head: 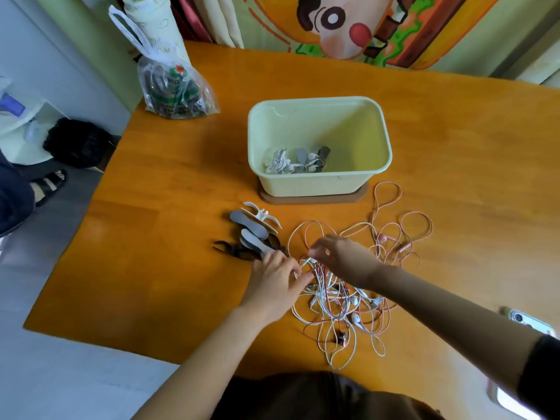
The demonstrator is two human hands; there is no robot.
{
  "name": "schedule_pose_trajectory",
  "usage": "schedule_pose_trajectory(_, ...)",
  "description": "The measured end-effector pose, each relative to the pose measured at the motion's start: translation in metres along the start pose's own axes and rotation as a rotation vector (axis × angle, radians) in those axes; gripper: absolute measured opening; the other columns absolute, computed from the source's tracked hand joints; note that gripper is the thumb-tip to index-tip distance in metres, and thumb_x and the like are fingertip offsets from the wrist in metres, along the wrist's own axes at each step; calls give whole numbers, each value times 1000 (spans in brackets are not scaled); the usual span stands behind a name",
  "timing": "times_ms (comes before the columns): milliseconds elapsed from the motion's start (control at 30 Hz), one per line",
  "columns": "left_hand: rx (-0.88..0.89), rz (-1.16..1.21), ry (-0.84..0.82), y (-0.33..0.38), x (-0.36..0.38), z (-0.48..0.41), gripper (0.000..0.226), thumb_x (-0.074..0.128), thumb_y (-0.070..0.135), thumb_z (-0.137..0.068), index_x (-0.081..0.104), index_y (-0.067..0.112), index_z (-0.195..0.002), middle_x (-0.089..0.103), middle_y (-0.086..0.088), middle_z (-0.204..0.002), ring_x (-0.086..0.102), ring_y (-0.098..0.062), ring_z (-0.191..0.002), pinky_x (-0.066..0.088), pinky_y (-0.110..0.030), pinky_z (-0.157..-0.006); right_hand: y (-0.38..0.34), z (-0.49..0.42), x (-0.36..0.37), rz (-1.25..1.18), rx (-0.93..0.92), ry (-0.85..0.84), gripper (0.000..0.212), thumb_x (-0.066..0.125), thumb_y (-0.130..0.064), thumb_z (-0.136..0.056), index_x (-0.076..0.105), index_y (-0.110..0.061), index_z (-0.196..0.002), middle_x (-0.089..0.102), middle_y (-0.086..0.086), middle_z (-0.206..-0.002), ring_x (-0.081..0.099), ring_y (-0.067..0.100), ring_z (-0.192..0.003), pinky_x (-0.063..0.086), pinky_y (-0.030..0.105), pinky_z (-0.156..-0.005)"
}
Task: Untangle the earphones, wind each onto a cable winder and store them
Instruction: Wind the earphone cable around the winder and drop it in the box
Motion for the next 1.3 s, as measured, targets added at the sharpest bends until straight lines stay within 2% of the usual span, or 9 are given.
schedule_pose_trajectory(167, 98, -75, -70, 14, 29, 7, 25, 45, 42, -97, 56, 24, -111, 50, 5, -120, 40, -17, -116, 30, -34, -100, 16, 21, 18, 70, 42, -111, 32, 54, -33, -93, 57, -15, -120, 62, 2, -117, 61, 14, -100, 51, 25, -86)
schedule_pose_trajectory(300, 94, -13, -81, 20, 34, 6, 31, 39, 47, -98, 55, 23, -110, 53, 5, -114, 45, -16, -108, 33, -36, -95, 34, 27, 25, 146, 114, -75, 26, 51, -14, -96, 60, -15, -119, 64, 3, -117, 63, 17, -100, 54, 33, -87)
schedule_pose_trajectory(433, 7, 72, 20, 23, 24, 5, 29, 35, 41, -101, 54, 21, -111, 63, 3, -104, 50, -17, -95, 35, -35, -90, 46, 35, 17, 56, 158, 153, 22, 49, -8, -95, 67, -11, -108, 65, 8, -109, 64, 22, -92, 55, 35, -80)
schedule_pose_trajectory(567, 35, -25, 16, 19, 29, 0, 23, 46, 31, -99, 56, 24, -118, 64, 5, -116, 51, -19, -109, 35, -36, -95, 58, 43, -2, -98, 193, 453, 20, 52, 3, -90, 69, 0, -100, 67, 17, -101, 64, 29, -88, 52, 35, -82)
schedule_pose_trajectory(800, 61, -212, -12, 16, 43, 1, 28, 59, 36, -91, 56, 26, -117, 52, 5, -128, 42, -19, -120, 35, -33, -96, 50, 47, -43, -100, 110, 597, 15, 61, -1, -87, 70, -1, -99, 70, 15, -99, 64, 23, -84, 46, 22, -75)
schedule_pose_trajectory(1000, 49, -56, 58, 20, 40, -1, 15, 62, 33, -91, 65, 22, -101, 59, 4, -111, 51, -17, -105, 40, -32, -90, 36, 51, -44, 90, 139, 584, 39, 50, 10, -86, 63, -7, -118, 62, 12, -121, 50, 30, -116, 41, 37, -100)
schedule_pose_trajectory(1100, 65, 48, 106, 26, 31, -3, 14, 64, 32, -89, 67, 20, -93, 59, 3, -102, 52, -17, -100, 43, -32, -87, 11, 62, -35, 47, -9, 640, 34, 49, 9, -88, 62, -5, -117, 62, 12, -114, 54, 26, -105, 47, 36, -94)
schedule_pose_trajectory(1200, 112, 160, 183, 36, 19, -4, 10, 66, 27, -88, 67, 17, -89, 54, 4, -94, 54, -15, -93, 45, -27, -83, -9, 68, -14, -95, -121, 443, 22, 55, 1, -89, 64, -5, -108, 64, 8, -102, 59, 15, -84, 51, 26, -79)
schedule_pose_trajectory(1300, 142, 238, 195, 47, 7, -3, 11, 62, 21, -92, 65, 14, -99, 58, 4, -96, 59, -16, -88, 51, -32, -79, -8, 66, 6, -130, -86, 328, 22, 57, 2, -85, 61, -2, -106, 62, 10, -101, 59, 22, -88, 46, 23, -78)
Point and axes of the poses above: each hand's wrist, its own z-axis away from the middle knuckle, its own x-axis out of the palm, y = z × x, the point moved 3 cm from there along -z, towards the middle knuckle
